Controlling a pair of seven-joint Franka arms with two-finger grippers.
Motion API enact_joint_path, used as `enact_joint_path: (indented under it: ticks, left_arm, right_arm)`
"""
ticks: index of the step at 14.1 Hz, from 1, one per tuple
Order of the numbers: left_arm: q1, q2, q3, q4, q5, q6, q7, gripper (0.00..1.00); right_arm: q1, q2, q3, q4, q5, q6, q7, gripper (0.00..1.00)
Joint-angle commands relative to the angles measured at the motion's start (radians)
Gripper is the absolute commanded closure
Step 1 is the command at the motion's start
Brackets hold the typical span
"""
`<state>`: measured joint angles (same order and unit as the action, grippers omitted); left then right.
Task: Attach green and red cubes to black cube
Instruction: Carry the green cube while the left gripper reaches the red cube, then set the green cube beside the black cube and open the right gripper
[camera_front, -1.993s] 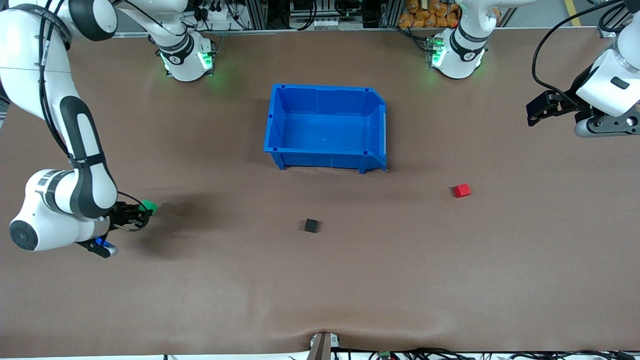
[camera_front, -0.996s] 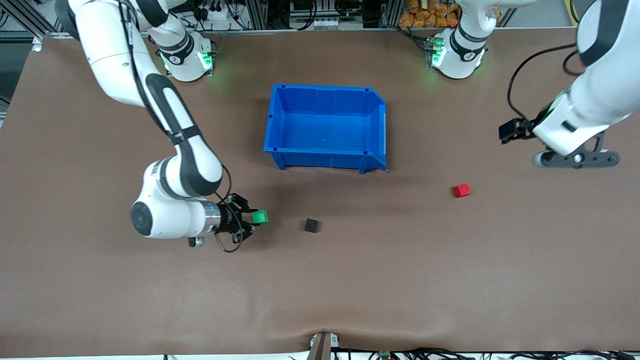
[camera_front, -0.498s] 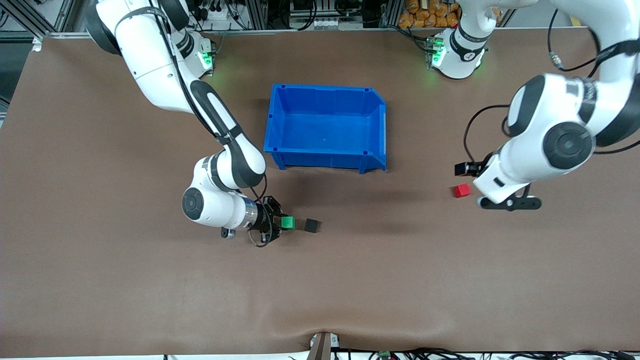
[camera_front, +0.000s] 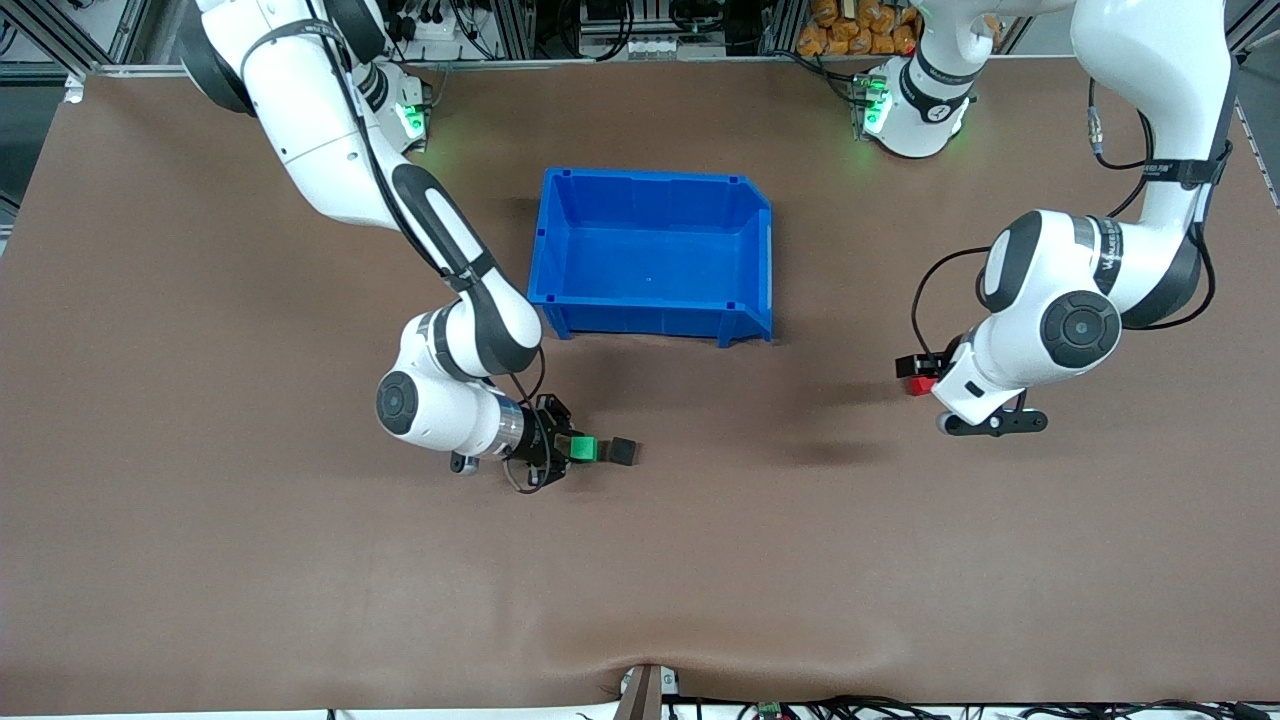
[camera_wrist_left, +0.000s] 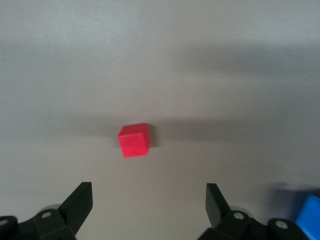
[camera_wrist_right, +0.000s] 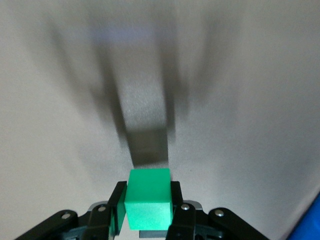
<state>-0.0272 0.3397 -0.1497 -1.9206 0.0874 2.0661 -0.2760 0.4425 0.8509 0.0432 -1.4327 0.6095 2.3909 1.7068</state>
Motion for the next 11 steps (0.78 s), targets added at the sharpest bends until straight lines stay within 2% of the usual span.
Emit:
enact_joint_path:
  ticks: [1, 4, 6, 9, 10, 11]
  left_arm:
    - [0.049, -0.038, -0.007, -0.150, 0.002, 0.180, -0.012, 0.00]
    - [0.081, -0.018, -0.005, -0.233, 0.002, 0.331, -0.014, 0.00]
    - [0.102, 0.017, -0.008, -0.239, -0.005, 0.382, -0.018, 0.00]
    - [0.096, 0.061, -0.008, -0.239, -0.074, 0.433, -0.055, 0.00]
    - [0.095, 0.070, -0.008, -0.239, -0.075, 0.440, -0.058, 0.00]
    - [0.095, 0.079, -0.008, -0.239, -0.075, 0.442, -0.058, 0.00]
  right_arm:
    - [0.022, 0.014, -0.009, 0.003, 0.024, 0.025, 0.019, 1.00]
    - [0.042, 0.028, -0.009, 0.003, 0.026, 0.062, 0.020, 1.00]
    - [0.048, 0.034, -0.009, 0.006, 0.024, 0.065, 0.046, 1.00]
    - [0.064, 0.051, -0.009, 0.018, 0.024, 0.071, 0.071, 1.00]
    - [0.064, 0.051, -0.009, 0.020, 0.024, 0.071, 0.071, 0.84]
    - [0.067, 0.053, -0.009, 0.021, 0.022, 0.074, 0.068, 0.61]
